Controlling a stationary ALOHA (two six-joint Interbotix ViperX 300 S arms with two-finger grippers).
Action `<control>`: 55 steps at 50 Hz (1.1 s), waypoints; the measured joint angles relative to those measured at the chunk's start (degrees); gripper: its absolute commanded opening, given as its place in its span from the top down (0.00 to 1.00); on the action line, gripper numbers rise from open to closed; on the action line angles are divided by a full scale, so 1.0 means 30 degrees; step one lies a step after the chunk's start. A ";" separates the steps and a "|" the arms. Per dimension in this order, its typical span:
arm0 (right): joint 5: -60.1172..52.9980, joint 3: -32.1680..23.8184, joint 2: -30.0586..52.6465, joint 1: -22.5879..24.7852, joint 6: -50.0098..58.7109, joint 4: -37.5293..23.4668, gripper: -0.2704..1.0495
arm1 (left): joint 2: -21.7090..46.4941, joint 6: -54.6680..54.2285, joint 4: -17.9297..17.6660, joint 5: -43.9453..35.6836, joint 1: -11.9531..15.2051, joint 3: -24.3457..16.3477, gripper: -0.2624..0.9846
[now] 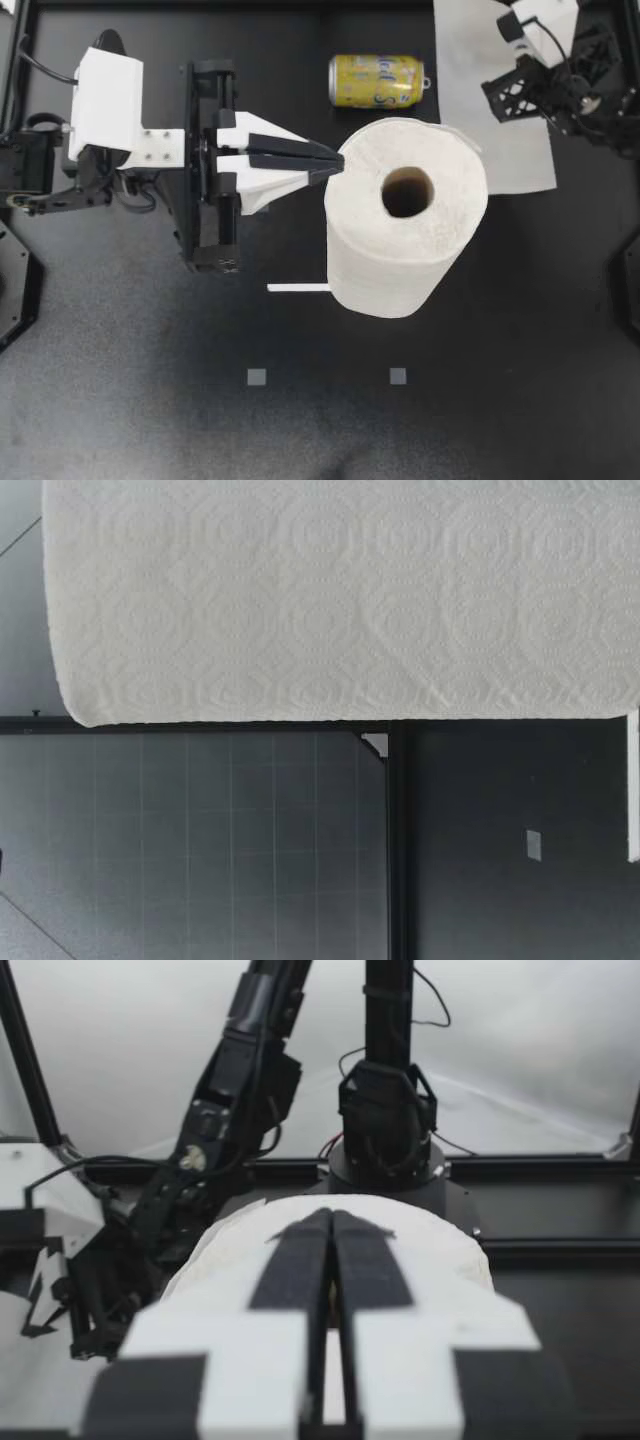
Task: Pick up a piece of paper towel and place it on the spilled liquid.
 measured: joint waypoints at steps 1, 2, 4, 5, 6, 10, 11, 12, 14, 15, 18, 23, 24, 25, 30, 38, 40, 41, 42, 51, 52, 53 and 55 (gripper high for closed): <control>-0.0088 -0.0088 0.0146 -0.0117 0.0000 -0.0029 0.89 | -0.0059 0.0000 0.0000 0.0000 -0.0029 0.0029 0.76; -0.0205 -0.0176 0.0322 -0.0205 0.0000 0.0000 0.88 | -0.0059 0.0000 0.0000 0.0029 0.0000 0.0059 0.76; -0.0352 -0.0293 0.0586 -0.0381 -0.0029 -0.0029 0.87 | -0.0205 0.0000 0.0000 0.0000 0.0000 0.0117 0.76; -0.0410 -0.0322 0.0674 -0.0439 0.0000 -0.0029 0.87 | -0.0234 0.0000 0.0000 0.0000 -0.0029 0.0176 0.76; -0.0469 -0.0352 0.0762 -0.0527 0.0000 -0.0029 0.86 | -0.0264 0.0000 0.0000 0.0000 -0.0029 0.0205 0.76; -0.0498 -0.0498 0.0996 -0.0645 -0.0029 0.0000 0.81 | -0.0498 0.0000 0.0000 0.0029 -0.0029 0.0352 0.76; -0.0498 -0.0498 0.0996 -0.0645 0.0000 0.0000 0.79 | -0.0557 0.0000 0.0000 0.0029 0.0000 0.0381 0.76; -0.0498 -0.0557 0.1025 -0.0615 -0.0029 -0.0029 0.77 | -0.0586 0.0029 0.0000 0.0000 0.0000 0.0410 0.76; -0.0498 -0.0645 0.1025 -0.0645 -0.0029 -0.0029 0.72 | -0.0674 0.0059 0.0000 0.0000 -0.0029 0.0469 0.76; -0.0498 -0.0703 0.1025 -0.0645 -0.0029 -0.0029 0.70 | -0.0674 0.0029 0.0000 0.0000 -0.0029 0.0469 0.76; -0.0527 -0.0879 0.1055 -0.0674 -0.0088 0.0000 0.61 | -0.0762 0.0059 0.0000 -0.0029 -0.0029 0.0527 0.76; -0.0498 -0.1201 0.1172 -0.0879 -0.0088 -0.0029 0.44 | -0.0791 0.0176 0.0029 -0.0205 -0.0029 0.0645 0.76; -0.0469 -0.1260 0.1201 -0.0937 -0.0088 -0.0029 0.40 | -0.0791 0.0146 0.0029 -0.0264 0.0000 0.0645 0.76; -0.0410 -0.1289 0.1230 -0.0996 -0.0059 0.0000 0.37 | -0.0820 0.0176 0.0000 -0.0293 0.0000 0.0674 0.76; 0.0088 -0.1436 0.1289 -0.1084 -0.0088 0.0000 0.28 | -0.0908 0.0234 0.0029 -0.0439 0.0000 0.0762 0.76; 0.0645 -0.1406 0.1289 -0.1113 -0.0059 0.0000 0.29 | -0.0996 0.0264 0.0029 -0.0527 -0.0029 0.0879 0.76; 0.0674 -0.1436 0.1289 -0.1113 -0.0088 0.0029 0.29 | -0.1025 0.0264 0.0029 -0.0527 0.0000 0.0879 0.76; 0.0674 -0.1436 0.1260 -0.1113 -0.0117 0.0029 0.29 | -0.1025 0.0264 0.0029 -0.0557 -0.0029 0.0908 0.76; 0.0674 -0.1406 0.1230 -0.1113 -0.0117 0.0029 0.29 | -0.0996 0.0264 0.0029 -0.0557 -0.0029 0.0908 0.76; 0.0293 -0.1406 -0.0615 -0.1084 -0.0908 0.0029 0.29 | -0.1025 0.0264 0.0029 -0.0615 0.0000 0.1025 0.76; 0.0146 -0.1406 -0.0967 -0.1055 -0.0996 0.0029 0.29 | -0.0996 0.0264 0.0029 -0.0615 -0.0029 0.1055 0.76; -0.0059 -0.1377 -0.1348 -0.1025 -0.1113 0.0029 0.30 | -0.0996 0.0264 0.0029 -0.0615 0.0000 0.1055 0.76; -0.0527 -0.1318 -0.2139 -0.0937 -0.1289 0.0059 0.30 | -0.0996 0.0234 0.0029 -0.0615 -0.0029 0.1084 0.76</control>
